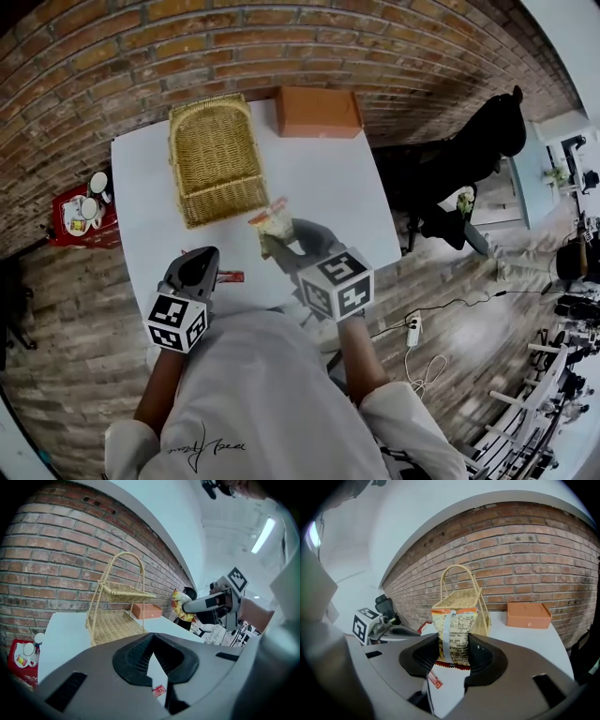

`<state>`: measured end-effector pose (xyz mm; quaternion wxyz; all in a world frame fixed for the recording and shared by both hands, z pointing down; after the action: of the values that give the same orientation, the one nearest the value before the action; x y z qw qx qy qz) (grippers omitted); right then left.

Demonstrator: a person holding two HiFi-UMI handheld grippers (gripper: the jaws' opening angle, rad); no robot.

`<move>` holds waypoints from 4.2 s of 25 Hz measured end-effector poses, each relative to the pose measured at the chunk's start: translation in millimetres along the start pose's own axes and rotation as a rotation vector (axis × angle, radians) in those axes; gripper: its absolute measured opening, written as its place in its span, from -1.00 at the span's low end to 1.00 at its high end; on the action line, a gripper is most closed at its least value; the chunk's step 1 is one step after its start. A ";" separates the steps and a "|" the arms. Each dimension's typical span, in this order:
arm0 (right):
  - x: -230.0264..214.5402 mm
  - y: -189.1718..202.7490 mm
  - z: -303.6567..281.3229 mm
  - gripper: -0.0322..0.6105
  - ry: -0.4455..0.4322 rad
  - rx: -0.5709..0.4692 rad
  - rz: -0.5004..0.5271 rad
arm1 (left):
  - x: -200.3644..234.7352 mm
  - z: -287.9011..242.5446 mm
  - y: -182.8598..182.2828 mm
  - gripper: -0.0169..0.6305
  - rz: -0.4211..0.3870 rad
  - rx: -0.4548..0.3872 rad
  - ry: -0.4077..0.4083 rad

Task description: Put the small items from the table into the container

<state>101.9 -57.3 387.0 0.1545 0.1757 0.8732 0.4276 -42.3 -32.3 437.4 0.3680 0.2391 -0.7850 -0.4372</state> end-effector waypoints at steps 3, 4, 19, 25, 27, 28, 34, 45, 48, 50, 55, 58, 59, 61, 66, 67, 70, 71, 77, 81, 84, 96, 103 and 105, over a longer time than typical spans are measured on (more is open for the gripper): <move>2.6 -10.2 -0.4 -0.35 -0.023 -0.018 0.012 | -0.5 0.6 0.9 -0.92 0.000 -0.001 -0.004; 3.0 -13.9 -0.7 -0.35 -0.032 -0.025 0.015 | -0.1 0.4 0.9 -0.92 0.000 -0.004 -0.006; 22.1 -67.6 -32.7 -0.35 -0.176 -0.087 0.025 | 2.7 1.8 -0.9 -0.92 0.017 -0.022 -0.026; 24.6 -85.9 -45.9 -0.35 -0.176 -0.098 0.052 | 7.5 4.3 -10.0 -0.92 0.013 -0.045 -0.045; 23.5 -89.0 -51.0 -0.35 -0.159 -0.095 0.068 | 8.4 4.0 -11.7 -0.92 0.012 -0.048 -0.047; 22.7 -90.3 -53.8 -0.35 -0.148 -0.093 0.078 | 8.6 3.8 -12.7 -0.92 0.011 -0.049 -0.046; 21.5 -95.0 -69.9 -0.35 -0.106 -0.086 0.091 | 12.5 4.2 -18.1 -0.92 0.018 -0.056 -0.057; 17.4 -102.5 -91.7 -0.35 -0.010 -0.108 0.049 | 13.2 3.3 -20.8 -0.92 0.025 -0.057 -0.061; 13.7 -100.1 -98.3 -0.35 0.027 -0.104 0.029 | 14.9 3.7 -20.2 -0.92 0.029 -0.063 -0.062; 11.9 -98.4 -101.6 -0.35 0.050 -0.106 0.021 | 15.5 4.1 -19.4 -0.92 0.030 -0.066 -0.063; 10.3 -95.8 -107.9 -0.35 0.078 -0.101 -0.003 | 17.1 4.9 -18.3 -0.92 0.037 -0.070 -0.063; 9.8 -97.3 -110.9 -0.35 0.090 -0.101 -0.001 | 17.5 3.9 -18.7 -0.92 0.047 -0.075 -0.062; 9.4 -97.1 -111.9 -0.35 0.093 -0.099 -0.002 | 17.9 3.8 -18.7 -0.92 0.050 -0.077 -0.062; 9.3 -95.6 -114.0 -0.35 0.093 -0.090 -0.010 | 19.2 4.4 -18.0 -0.92 0.056 -0.079 -0.063; 12.2 -94.4 -117.2 -0.34 0.094 -0.074 -0.005 | 23.6 6.5 -16.4 -0.92 0.070 -0.081 -0.070; 12.3 -94.1 -117.3 -0.34 0.098 -0.075 0.001 | 23.8 7.0 -16.1 -0.92 0.072 -0.081 -0.071; 12.2 -93.3 -117.3 -0.34 0.113 -0.077 0.008 | 26.0 10.6 -14.5 -0.92 0.081 -0.084 -0.078; 12.2 -93.5 -117.6 -0.34 0.116 -0.078 0.008 | 27.7 11.6 -14.0 -0.92 0.084 -0.084 -0.081; 12.8 -92.9 -118.1 -0.34 0.109 -0.076 0.008 | 30.8 12.8 -13.8 -0.92 0.095 -0.089 -0.086; 13.7 -94.1 -118.7 -0.33 0.102 -0.084 -0.002 | 31.1 12.0 -14.6 -0.92 0.093 -0.090 -0.081; 13.0 -94.1 -118.0 -0.33 0.102 -0.087 -0.001 | 30.4 12.1 -14.3 -0.92 0.095 -0.090 -0.081; 11.7 -95.4 -109.1 -0.34 0.127 -0.120 -0.008 | 30.3 15.4 -14.7 -0.92 0.096 -0.099 -0.082; 10.2 -98.4 -96.9 -0.34 0.136 -0.150 -0.021 | 27.0 16.3 -14.6 -0.92 0.101 -0.097 -0.074; 10.3 -98.6 -92.1 -0.34 0.136 -0.160 -0.023 | 25.2 15.9 -14.9 -0.92 0.112 -0.099 -0.070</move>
<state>36.9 -173.1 360.8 0.1133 0.1234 0.8465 0.5053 -69.5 -49.3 428.4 0.3755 0.1609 -0.7871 -0.4621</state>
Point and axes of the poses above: the fingertips, and each gripper's own axes: z backward along the fingers, x to its left, y out of its underside, the point moved 3 cm from there along z, backward along the fingers, and after that the axes turned 9 degrees about y, right-handed, at the moved point
